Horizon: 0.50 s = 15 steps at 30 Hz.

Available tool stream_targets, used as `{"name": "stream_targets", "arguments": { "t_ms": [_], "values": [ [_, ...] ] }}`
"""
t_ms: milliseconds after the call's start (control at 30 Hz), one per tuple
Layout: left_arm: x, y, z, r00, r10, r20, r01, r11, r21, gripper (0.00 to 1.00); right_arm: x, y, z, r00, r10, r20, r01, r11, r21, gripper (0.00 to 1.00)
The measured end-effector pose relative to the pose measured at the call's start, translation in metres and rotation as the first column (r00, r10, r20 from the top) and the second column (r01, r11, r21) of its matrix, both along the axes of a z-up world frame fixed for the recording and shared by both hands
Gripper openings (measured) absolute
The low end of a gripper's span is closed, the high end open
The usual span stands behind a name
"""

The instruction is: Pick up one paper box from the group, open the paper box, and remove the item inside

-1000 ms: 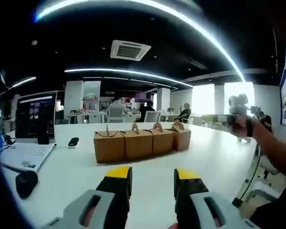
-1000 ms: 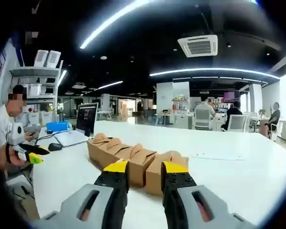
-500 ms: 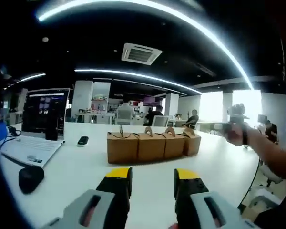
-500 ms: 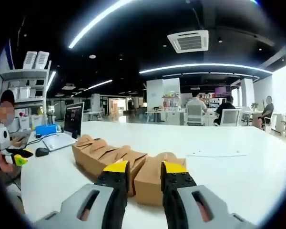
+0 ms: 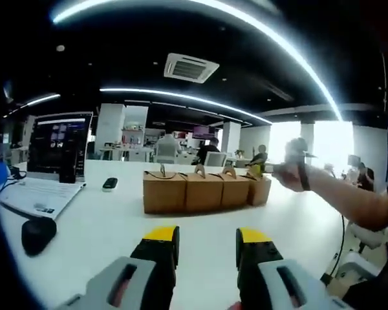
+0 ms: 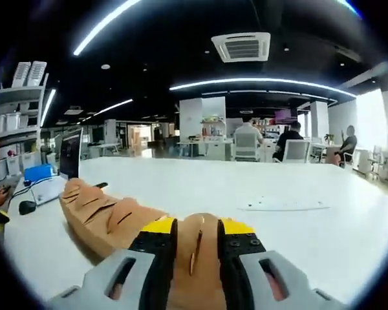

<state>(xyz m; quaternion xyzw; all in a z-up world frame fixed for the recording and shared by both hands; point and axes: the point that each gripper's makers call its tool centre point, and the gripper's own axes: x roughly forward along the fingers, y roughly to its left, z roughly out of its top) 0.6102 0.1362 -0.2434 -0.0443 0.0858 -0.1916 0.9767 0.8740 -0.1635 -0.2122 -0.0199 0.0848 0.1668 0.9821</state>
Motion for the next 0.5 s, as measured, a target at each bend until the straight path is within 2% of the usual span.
{"name": "stream_targets", "arguments": {
  "t_ms": [67,133,167,233,500],
  "values": [
    [-0.001,0.002,-0.004,1.0,0.008,-0.011,-0.008,1.0,-0.002,0.37,0.002,-0.001,-0.004,1.0,-0.014,-0.005,0.014,1.0,0.002,0.2],
    [-0.002,0.003,-0.008,1.0,0.009,-0.016,-0.009,1.0,-0.007,0.37,0.003,-0.003,-0.007,1.0,-0.03,-0.003,0.03,1.0,0.001,0.06],
    [-0.002,0.003,-0.009,1.0,0.01,-0.016,-0.01,1.0,-0.01,0.37,0.003,-0.002,-0.005,0.999,-0.033,0.007,0.032,0.999,0.018,0.03],
    [-0.002,0.003,-0.008,1.0,0.012,-0.017,-0.012,1.0,-0.018,0.37,0.004,-0.004,-0.005,0.999,-0.05,0.014,0.05,0.999,-0.003,0.03],
    [0.0,0.015,-0.003,0.999,0.031,-0.004,-0.031,0.999,-0.021,0.37,0.002,-0.001,0.0,0.998,-0.053,0.026,0.052,0.998,0.032,0.03]
  ]
}}
